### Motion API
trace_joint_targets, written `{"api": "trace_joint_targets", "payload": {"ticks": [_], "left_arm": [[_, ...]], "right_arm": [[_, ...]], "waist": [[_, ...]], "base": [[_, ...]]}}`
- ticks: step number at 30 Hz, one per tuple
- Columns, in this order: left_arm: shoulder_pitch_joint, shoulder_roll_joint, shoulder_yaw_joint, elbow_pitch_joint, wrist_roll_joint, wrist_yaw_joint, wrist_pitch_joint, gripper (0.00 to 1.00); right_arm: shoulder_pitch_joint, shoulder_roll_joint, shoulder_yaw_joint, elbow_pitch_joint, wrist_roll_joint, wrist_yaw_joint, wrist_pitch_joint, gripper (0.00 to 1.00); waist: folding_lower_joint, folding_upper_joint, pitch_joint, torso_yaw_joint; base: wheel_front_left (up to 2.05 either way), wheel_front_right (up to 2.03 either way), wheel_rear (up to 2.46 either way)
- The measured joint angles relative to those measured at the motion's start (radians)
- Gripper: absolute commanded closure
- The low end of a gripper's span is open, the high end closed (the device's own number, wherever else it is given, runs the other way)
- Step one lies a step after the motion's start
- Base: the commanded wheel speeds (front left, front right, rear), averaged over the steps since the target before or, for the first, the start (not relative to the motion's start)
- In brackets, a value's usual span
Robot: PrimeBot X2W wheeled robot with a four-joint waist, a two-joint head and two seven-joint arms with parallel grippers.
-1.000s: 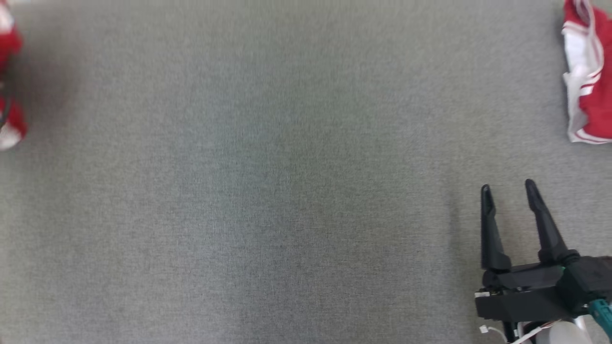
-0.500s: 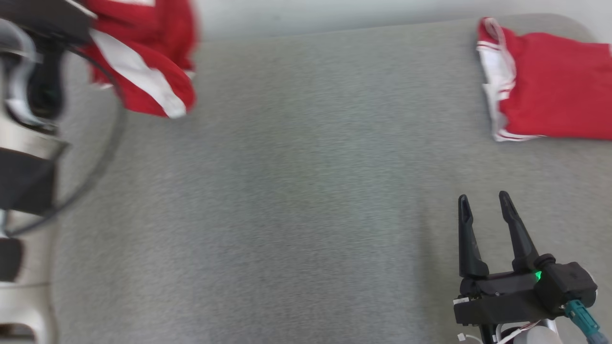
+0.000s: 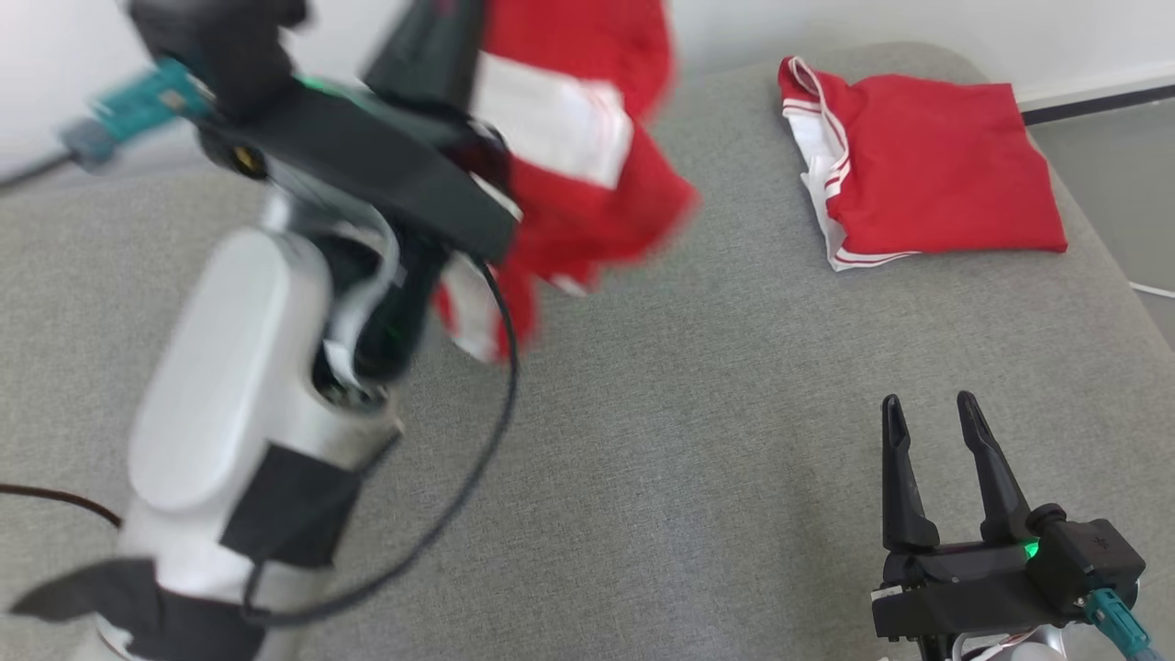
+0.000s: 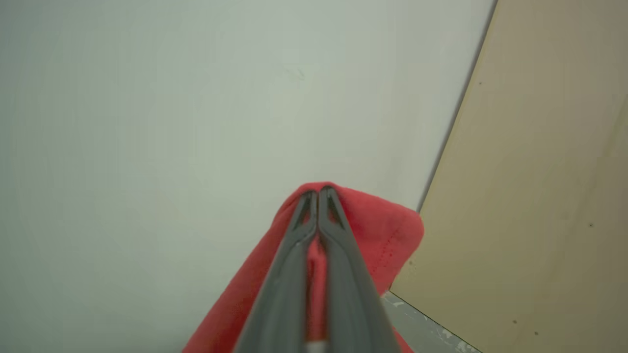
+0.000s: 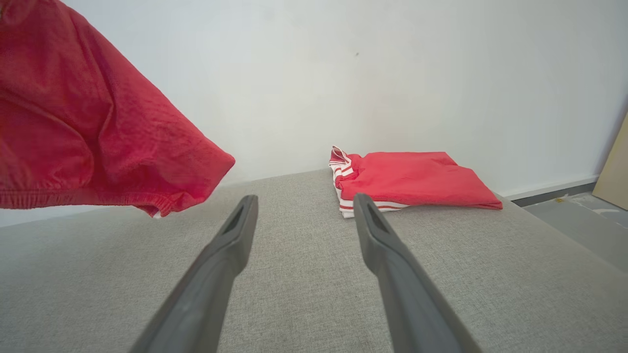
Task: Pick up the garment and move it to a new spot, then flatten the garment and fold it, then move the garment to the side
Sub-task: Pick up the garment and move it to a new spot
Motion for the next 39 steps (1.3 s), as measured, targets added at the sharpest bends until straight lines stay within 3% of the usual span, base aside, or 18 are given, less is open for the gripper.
{"api": "trace_joint_targets", "payload": {"ticks": [5,11,19,21,22,31,39], "left_arm": [[0.092,-0.007,-0.033,-0.042,0.001,0.028,0.020,1.00],[0.237,-0.014,-0.082,0.030,0.007,0.032,-0.014,1.00],[0.351,-0.043,-0.150,0.371,0.050,0.006,-0.173,1.00],[0.349,-0.049,-0.173,0.415,0.060,-0.003,-0.197,0.50],[0.346,-0.052,-0.181,0.431,0.067,-0.007,-0.213,0.00],[0.291,-0.058,-0.174,0.398,0.071,-0.026,-0.298,0.00],[0.351,0.036,-0.101,0.272,0.132,0.028,-0.314,0.00]], "right_arm": [[0.000,0.000,0.009,0.010,0.013,0.000,0.000,0.00],[-0.007,0.001,0.018,0.020,0.023,0.000,0.000,0.00],[-0.050,0.001,0.059,0.054,0.041,0.000,0.000,0.00],[-0.053,0.001,0.061,0.056,0.045,0.000,0.000,0.00],[-0.053,0.001,0.062,0.057,0.046,0.000,0.000,0.00],[-0.031,0.001,0.040,0.057,0.047,0.000,0.000,0.00],[-0.019,0.002,0.034,0.041,0.045,0.000,0.000,0.00]], "waist": [[-0.0001,-0.0001,-0.008,0.001],[0.0000,-0.0001,-0.001,0.002],[0.0001,0.0000,0.014,-0.023],[0.0001,0.0000,0.009,-0.025],[0.0001,0.0000,0.006,-0.025],[0.0001,0.0000,-0.035,0.010],[0.0000,-0.0001,-0.074,0.062]], "base": [[0.00,0.00,0.00],[0.00,0.00,0.00],[0.00,0.00,0.00],[0.00,0.00,0.00],[0.00,0.00,0.00],[0.00,0.00,0.00],[0.00,0.00,0.00]]}}
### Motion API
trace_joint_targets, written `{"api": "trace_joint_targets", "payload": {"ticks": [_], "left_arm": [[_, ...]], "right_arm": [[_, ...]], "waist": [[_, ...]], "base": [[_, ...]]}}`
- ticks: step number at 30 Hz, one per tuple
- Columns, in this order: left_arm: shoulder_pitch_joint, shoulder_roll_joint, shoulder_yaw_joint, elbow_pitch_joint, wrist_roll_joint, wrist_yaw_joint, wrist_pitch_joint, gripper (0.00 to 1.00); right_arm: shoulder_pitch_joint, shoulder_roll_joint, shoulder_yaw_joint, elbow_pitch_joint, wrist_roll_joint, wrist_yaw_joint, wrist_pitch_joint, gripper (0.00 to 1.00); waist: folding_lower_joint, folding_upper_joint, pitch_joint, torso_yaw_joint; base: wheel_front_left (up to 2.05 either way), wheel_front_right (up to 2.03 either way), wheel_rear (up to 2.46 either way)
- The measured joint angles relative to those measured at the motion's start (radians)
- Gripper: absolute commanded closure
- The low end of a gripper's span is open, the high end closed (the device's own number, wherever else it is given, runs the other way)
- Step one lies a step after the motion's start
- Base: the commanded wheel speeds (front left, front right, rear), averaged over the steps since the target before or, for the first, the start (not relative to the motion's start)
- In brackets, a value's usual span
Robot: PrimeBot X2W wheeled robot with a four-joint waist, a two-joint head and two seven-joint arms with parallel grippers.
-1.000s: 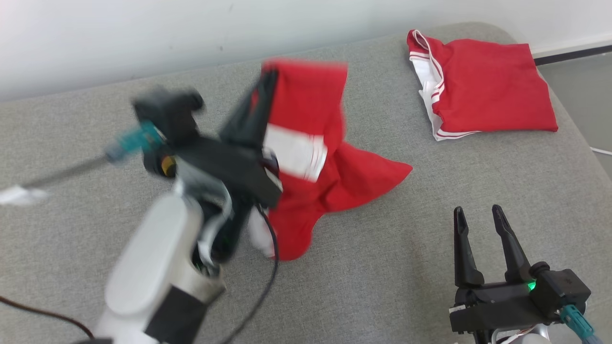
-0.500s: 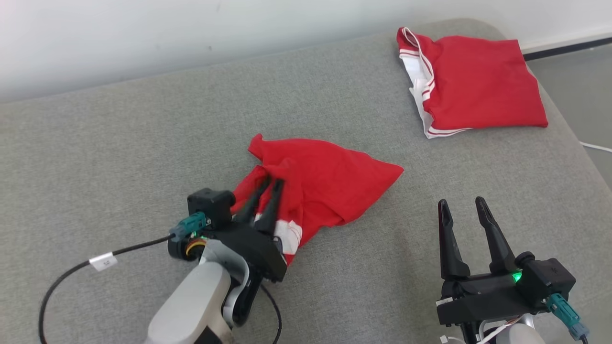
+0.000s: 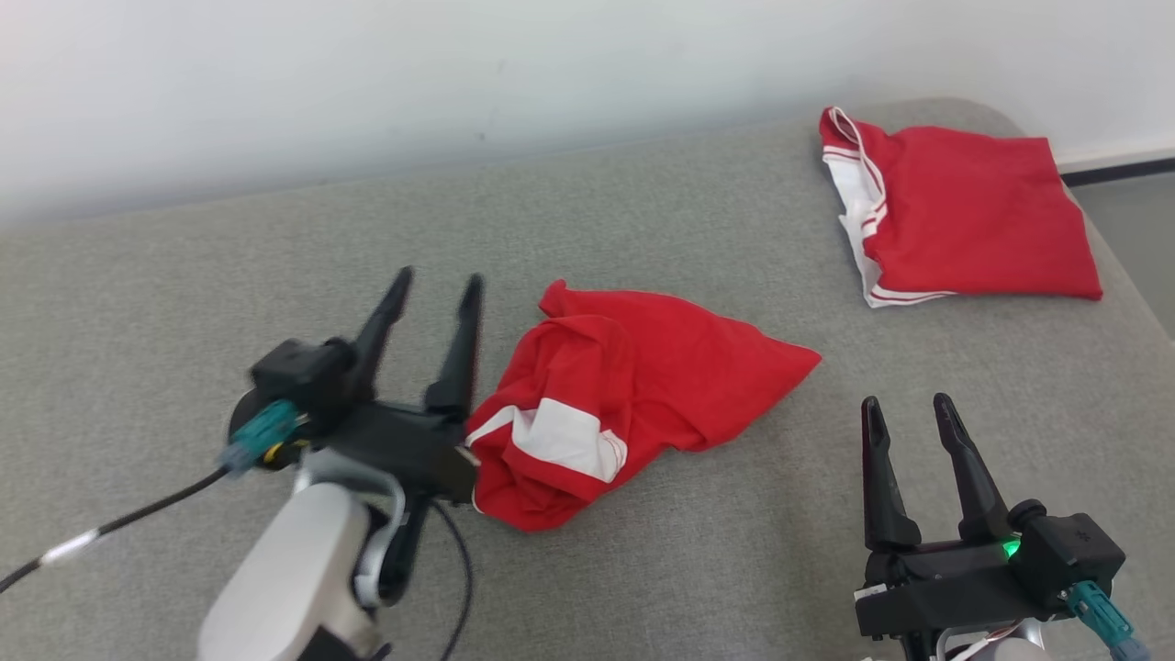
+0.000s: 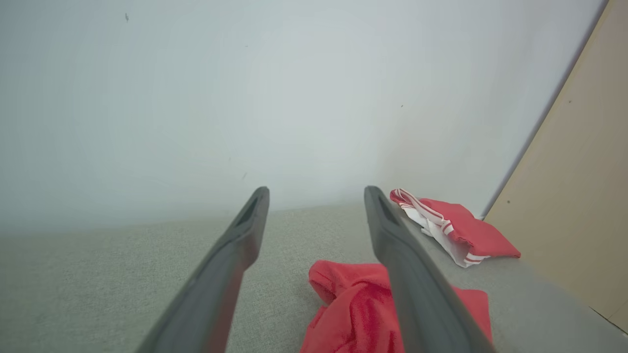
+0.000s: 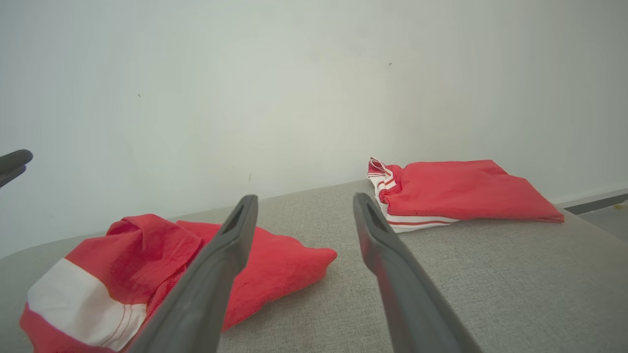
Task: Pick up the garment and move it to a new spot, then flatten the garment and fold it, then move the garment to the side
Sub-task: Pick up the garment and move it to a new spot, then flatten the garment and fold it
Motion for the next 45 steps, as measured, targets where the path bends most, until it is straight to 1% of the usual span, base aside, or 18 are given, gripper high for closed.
{"api": "trace_joint_targets", "payload": {"ticks": [3,7,10,15,21,27,31,34,45], "left_arm": [[0.061,0.031,0.080,-0.079,0.018,0.020,-0.001,0.00],[0.173,0.074,0.162,-0.172,0.114,0.044,-0.001,0.00],[0.258,0.084,0.207,-0.231,0.181,0.059,-0.001,0.00],[0.388,0.081,0.281,-0.313,0.287,0.073,-0.001,0.00],[0.515,0.031,0.353,-0.370,0.383,0.085,-0.001,0.00],[0.589,-0.039,0.402,-0.374,0.411,0.045,-0.001,0.00],[0.597,-0.063,0.441,-0.354,0.423,0.013,-0.001,0.00],[0.606,-0.084,0.461,-0.346,0.430,-0.001,-0.001,0.00],[0.616,-0.109,0.490,-0.330,0.460,-0.028,-0.001,0.00]], "right_arm": [[0.001,0.000,-0.003,-0.004,-0.001,0.000,0.000,0.00],[0.008,0.000,-0.004,-0.012,-0.002,0.000,0.000,0.00],[0.017,0.000,-0.006,-0.020,-0.002,0.000,0.000,0.00],[0.027,0.000,-0.011,-0.023,-0.003,0.000,0.000,0.00],[0.048,0.000,-0.016,-0.014,-0.002,0.000,0.000,0.00],[0.067,0.000,-0.013,0.007,-0.001,0.000,0.000,0.00],[0.079,0.000,-0.011,0.019,-0.001,0.000,0.000,0.00],[0.087,0.000,-0.009,0.031,-0.001,0.000,0.000,0.00],[0.105,0.000,-0.003,0.059,0.000,0.000,0.000,0.00]], "waist": [[0.0001,0.0000,-0.011,0.018],[0.0000,0.0000,-0.024,0.041],[0.0000,0.0000,-0.031,0.057],[0.0000,0.0001,-0.044,0.079],[0.0000,0.0001,-0.064,0.102],[0.0000,0.0001,-0.081,0.124],[0.0001,0.0001,-0.086,0.131],[0.0001,0.0001,-0.089,0.133],[0.0001,0.0001,-0.094,0.132]], "base": [[0.00,0.00,0.00],[0.00,0.00,0.00],[0.00,0.00,0.00],[0.00,0.00,0.00],[0.00,0.00,0.00],[0.00,0.00,0.00],[0.00,0.00,0.00],[0.00,0.00,0.00],[0.00,0.00,0.00]]}}
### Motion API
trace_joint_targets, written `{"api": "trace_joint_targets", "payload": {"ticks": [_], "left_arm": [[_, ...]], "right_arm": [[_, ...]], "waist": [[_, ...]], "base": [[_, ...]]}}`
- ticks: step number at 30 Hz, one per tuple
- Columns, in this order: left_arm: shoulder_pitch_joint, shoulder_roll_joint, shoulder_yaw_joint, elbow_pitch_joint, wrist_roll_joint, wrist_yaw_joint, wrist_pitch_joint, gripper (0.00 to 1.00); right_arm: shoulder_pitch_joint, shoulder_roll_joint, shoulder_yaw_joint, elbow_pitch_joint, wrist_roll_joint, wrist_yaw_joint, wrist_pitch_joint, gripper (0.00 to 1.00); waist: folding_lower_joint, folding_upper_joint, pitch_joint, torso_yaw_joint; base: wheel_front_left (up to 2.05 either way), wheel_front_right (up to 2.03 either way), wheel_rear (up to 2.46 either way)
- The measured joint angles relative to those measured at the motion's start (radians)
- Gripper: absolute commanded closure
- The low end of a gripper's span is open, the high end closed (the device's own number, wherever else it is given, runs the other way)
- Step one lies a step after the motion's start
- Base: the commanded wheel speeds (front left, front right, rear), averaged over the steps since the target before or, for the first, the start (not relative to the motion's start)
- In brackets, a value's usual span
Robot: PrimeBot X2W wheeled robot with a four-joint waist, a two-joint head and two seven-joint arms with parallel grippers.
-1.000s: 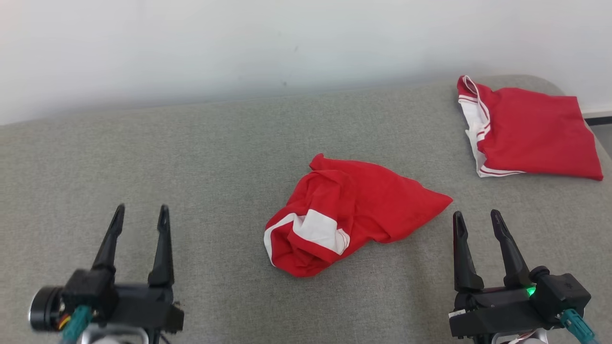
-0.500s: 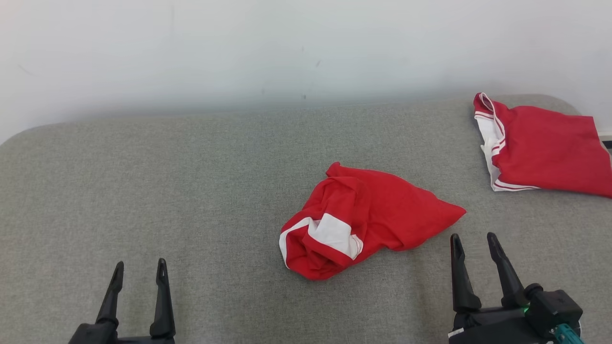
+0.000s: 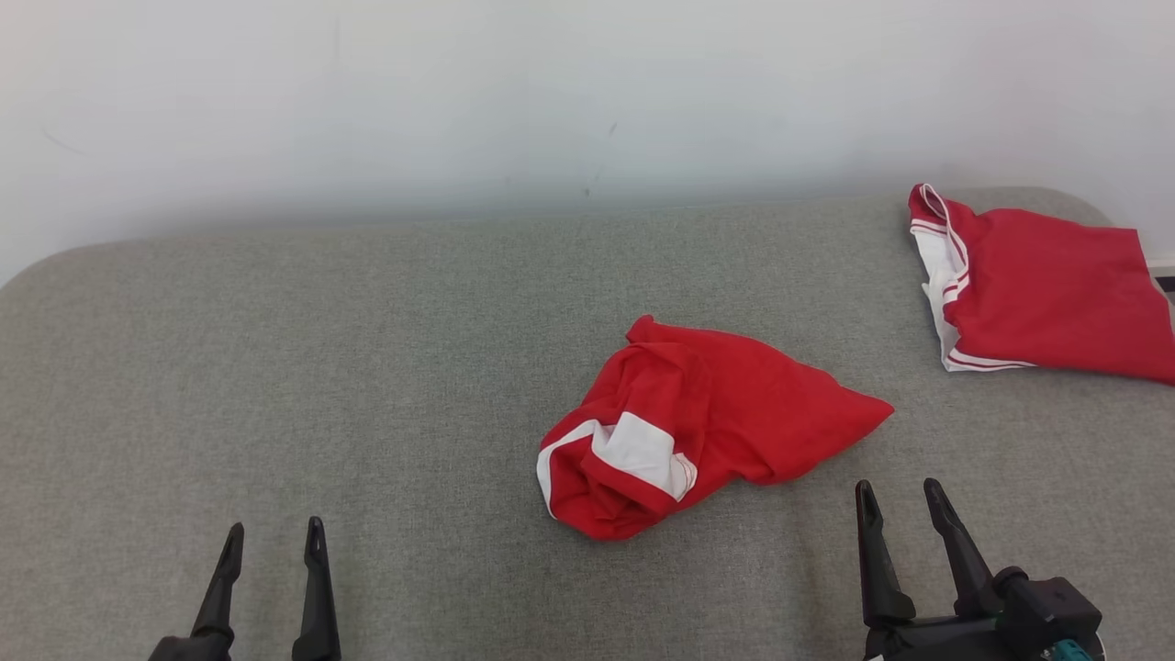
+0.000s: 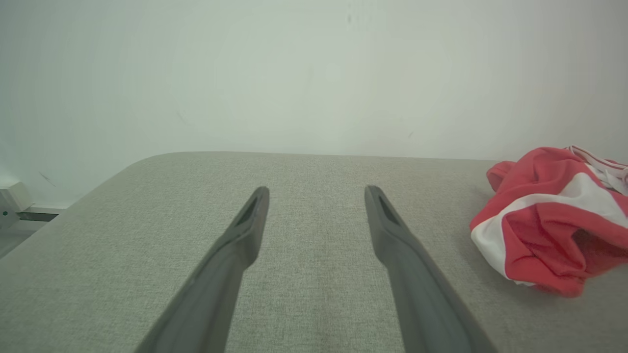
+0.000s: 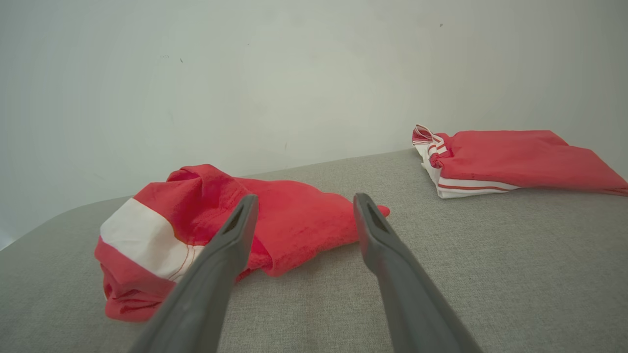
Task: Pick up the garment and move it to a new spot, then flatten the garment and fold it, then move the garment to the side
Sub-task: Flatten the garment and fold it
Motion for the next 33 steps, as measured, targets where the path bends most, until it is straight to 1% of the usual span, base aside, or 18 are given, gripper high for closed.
{"api": "trace_joint_targets", "payload": {"ticks": [8,18,27,33], "left_arm": [[0.002,-0.003,-0.004,0.002,0.025,-0.006,0.000,0.00],[0.016,-0.003,-0.017,0.003,0.022,0.000,0.000,0.00],[0.014,-0.003,-0.007,0.014,0.024,-0.010,0.000,0.00],[0.014,-0.004,-0.015,0.011,0.024,-0.004,0.000,0.00]], "right_arm": [[0.000,0.000,0.004,0.009,0.001,0.000,0.000,0.00],[-0.001,0.000,0.004,0.016,0.003,0.000,0.000,0.00],[-0.003,0.000,0.006,0.017,0.004,0.000,0.000,0.00],[-0.003,0.000,0.004,0.017,0.004,0.000,0.000,0.00]], "waist": [[0.0000,0.0000,-0.001,-0.003],[0.0000,0.0000,-0.004,-0.004],[0.0000,0.0000,-0.001,-0.008],[0.0000,0.0000,0.002,-0.008]], "base": [[0.00,0.00,0.00],[0.00,0.00,0.00],[0.00,0.00,0.00],[0.00,0.00,0.00]]}}
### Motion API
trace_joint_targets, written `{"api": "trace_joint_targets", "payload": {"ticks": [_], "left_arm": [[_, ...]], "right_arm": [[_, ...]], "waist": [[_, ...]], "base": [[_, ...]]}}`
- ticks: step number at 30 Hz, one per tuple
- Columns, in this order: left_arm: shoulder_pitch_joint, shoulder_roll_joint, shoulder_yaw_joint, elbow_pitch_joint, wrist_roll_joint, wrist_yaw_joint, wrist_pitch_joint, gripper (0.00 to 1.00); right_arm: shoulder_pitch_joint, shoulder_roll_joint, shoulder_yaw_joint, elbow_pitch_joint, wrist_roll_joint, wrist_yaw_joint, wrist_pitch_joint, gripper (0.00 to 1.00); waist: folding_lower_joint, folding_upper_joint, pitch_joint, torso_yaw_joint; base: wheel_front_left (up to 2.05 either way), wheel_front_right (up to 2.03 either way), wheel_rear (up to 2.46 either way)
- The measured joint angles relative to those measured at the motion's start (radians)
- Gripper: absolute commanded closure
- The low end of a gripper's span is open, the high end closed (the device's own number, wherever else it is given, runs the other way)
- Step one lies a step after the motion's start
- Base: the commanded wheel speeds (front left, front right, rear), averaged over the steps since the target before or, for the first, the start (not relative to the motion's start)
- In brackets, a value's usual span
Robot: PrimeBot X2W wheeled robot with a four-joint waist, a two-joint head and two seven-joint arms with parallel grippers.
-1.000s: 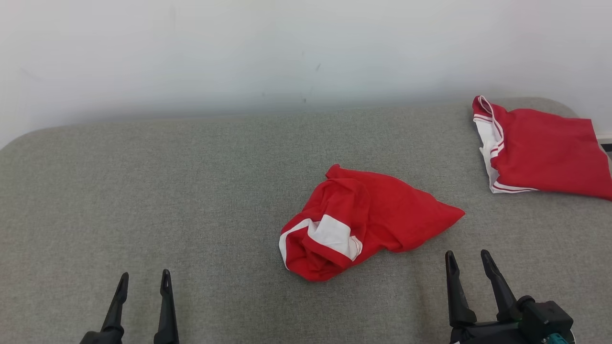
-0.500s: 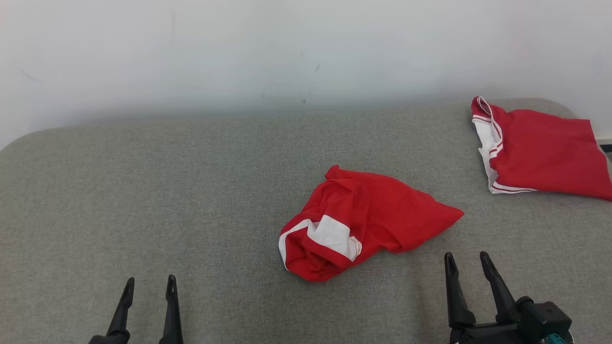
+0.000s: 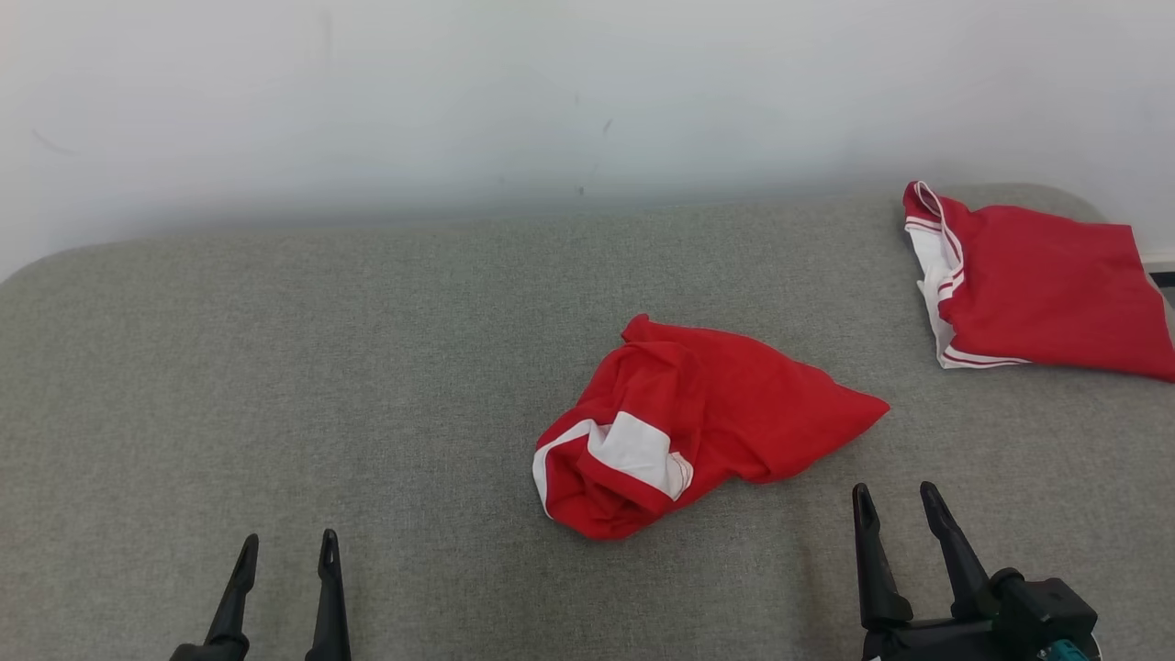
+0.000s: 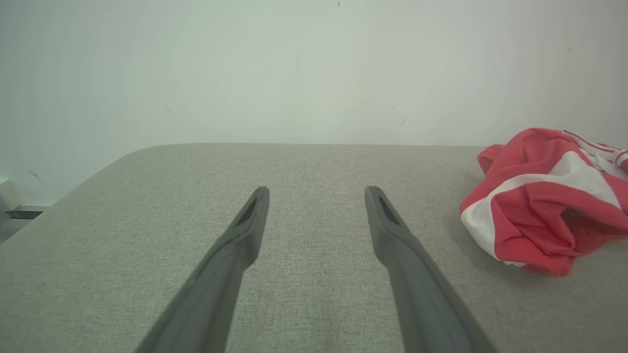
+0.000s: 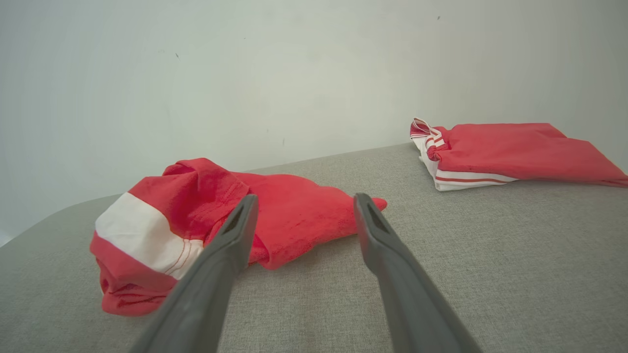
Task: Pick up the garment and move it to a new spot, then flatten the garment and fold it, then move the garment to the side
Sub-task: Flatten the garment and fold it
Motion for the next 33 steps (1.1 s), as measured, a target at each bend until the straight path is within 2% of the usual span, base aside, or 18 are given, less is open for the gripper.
{"api": "trace_joint_targets", "payload": {"ticks": [33], "left_arm": [[-0.013,0.000,0.007,0.001,0.001,-0.004,0.000,0.00]], "right_arm": [[-0.002,0.000,-0.003,-0.002,0.002,0.000,0.000,0.00]], "waist": [[0.0000,0.0000,0.013,0.007]], "base": [[0.00,0.00,0.00]]}}
